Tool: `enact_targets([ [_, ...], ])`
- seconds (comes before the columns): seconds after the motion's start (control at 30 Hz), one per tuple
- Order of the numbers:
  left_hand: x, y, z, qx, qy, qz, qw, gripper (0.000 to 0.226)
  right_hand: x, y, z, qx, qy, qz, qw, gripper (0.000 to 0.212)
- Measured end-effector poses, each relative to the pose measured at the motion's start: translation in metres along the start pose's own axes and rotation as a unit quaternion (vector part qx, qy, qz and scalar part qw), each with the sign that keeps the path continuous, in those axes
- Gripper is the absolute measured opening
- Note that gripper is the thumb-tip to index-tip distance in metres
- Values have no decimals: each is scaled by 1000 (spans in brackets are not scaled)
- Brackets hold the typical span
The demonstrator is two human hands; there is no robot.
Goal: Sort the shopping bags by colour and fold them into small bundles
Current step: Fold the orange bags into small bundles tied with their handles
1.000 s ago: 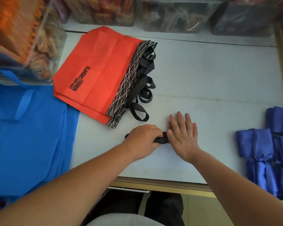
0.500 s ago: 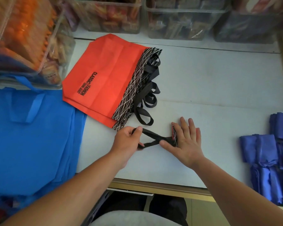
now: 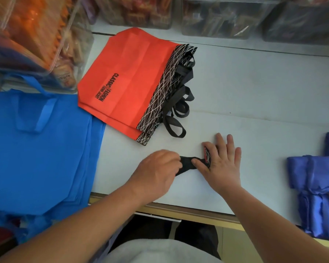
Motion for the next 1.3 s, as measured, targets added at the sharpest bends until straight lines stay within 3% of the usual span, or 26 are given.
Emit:
enact_targets([
  [0.07,-8,12,-7,-63,46,56,995,32,7,-5,3,2,-8,-2,1000,68],
  [0.13,-16,20,-6,-93,13,21,995,37,20,-13,8,-4,-8,-5,1000,74],
  [0.37,-23,36,34,-140,-36,-102,984,25,53,-21,12,3,-27,-12,1000,77],
  [0.57,-29,20,45,-239,-3,-75,968,28,56,-17,13,29,-34,3,999,77],
  [0.67,-16,6,39,-196,-19,-134,971,28,55,-16,13,28,-27,10,999,78],
  [0.77,4,-4,44,-137,-104,-265,949,18,55,-20,13,10,-15,32,999,79],
  [0.9,16,4,56,-47,-288,-423,858,14,50,-25,13,-8,2,86,996,83],
  [1.13,22,40,41,-25,-513,-331,792,27,36,-31,12,-24,34,64,997,112],
  [1.2,20,42,38,-35,-550,-324,769,26,31,-32,10,-18,49,61,997,117],
  [1.3,13,42,35,-48,-561,-319,762,24,25,-31,8,-15,66,33,997,120],
])
Point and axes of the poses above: each hand's wrist, its own z-axis towards the middle knuckle, its own y-axis out of the palm, x = y × z, the point moved 2 cm from there along z, towards the middle knuckle, and after that the axes turned 7 degrees about -y, right-handed, at the moved point
